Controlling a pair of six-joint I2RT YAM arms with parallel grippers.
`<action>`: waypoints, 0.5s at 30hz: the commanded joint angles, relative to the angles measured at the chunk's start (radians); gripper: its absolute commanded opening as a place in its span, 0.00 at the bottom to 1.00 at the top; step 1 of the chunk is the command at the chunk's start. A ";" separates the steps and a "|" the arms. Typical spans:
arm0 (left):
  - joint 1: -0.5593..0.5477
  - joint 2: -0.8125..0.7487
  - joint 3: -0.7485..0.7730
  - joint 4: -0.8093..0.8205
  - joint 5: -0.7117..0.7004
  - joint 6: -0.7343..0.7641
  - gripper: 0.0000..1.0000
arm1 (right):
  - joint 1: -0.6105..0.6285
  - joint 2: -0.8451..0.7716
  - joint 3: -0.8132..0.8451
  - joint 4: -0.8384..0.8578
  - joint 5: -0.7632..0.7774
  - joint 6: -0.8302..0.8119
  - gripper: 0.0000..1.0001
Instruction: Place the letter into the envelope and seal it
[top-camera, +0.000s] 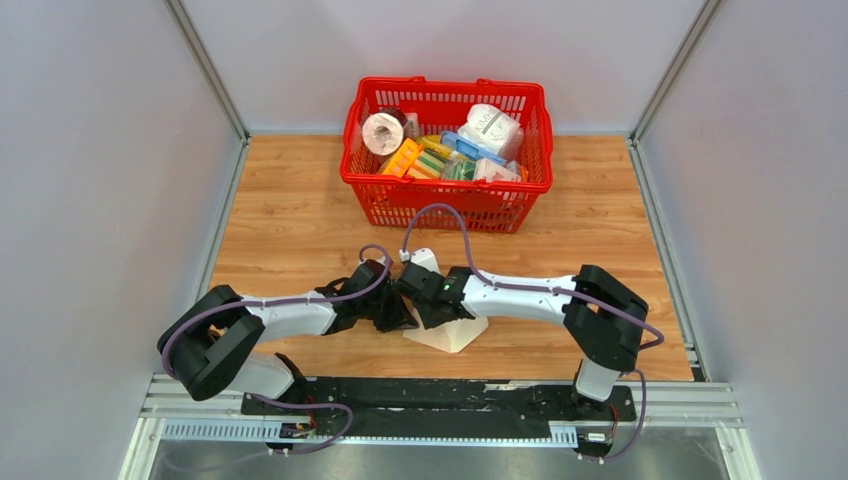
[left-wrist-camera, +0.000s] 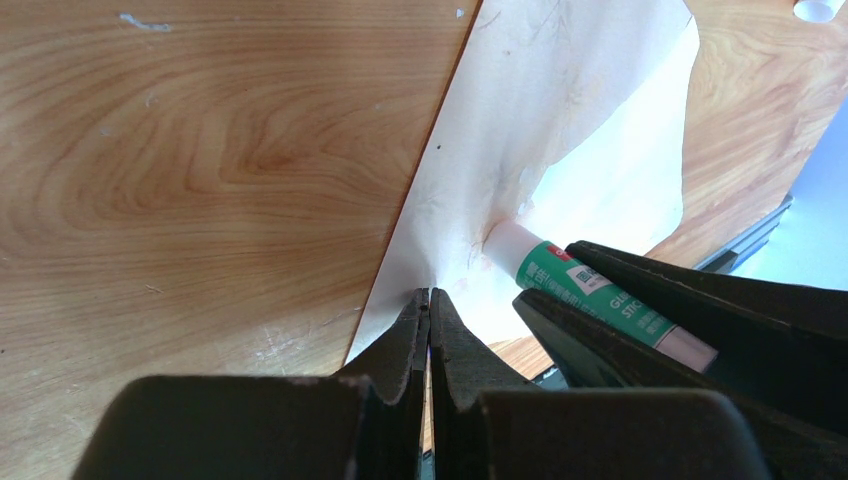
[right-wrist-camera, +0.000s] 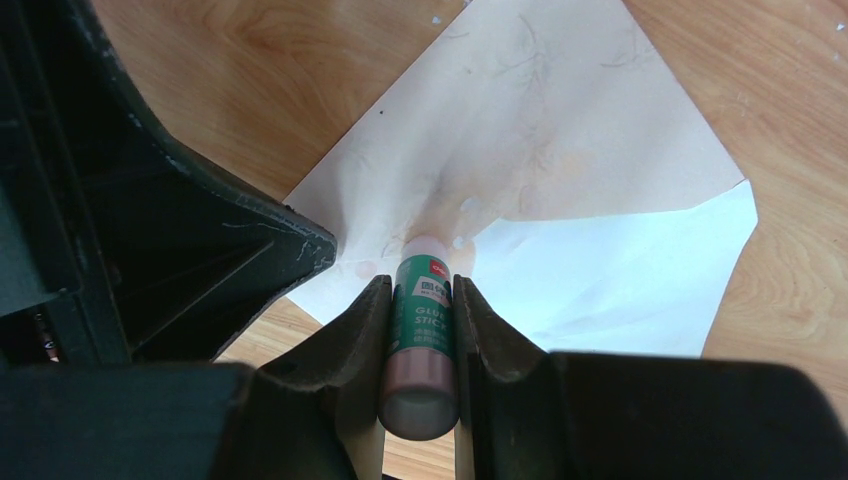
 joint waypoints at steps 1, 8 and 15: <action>0.008 0.023 0.008 -0.055 -0.035 0.025 0.06 | 0.022 0.025 -0.023 -0.041 -0.074 0.029 0.00; 0.010 0.020 0.006 -0.057 -0.035 0.030 0.05 | 0.018 0.005 -0.061 -0.059 -0.032 0.033 0.00; 0.010 0.028 0.005 -0.049 -0.032 0.031 0.06 | 0.000 -0.015 -0.090 -0.064 -0.017 0.042 0.00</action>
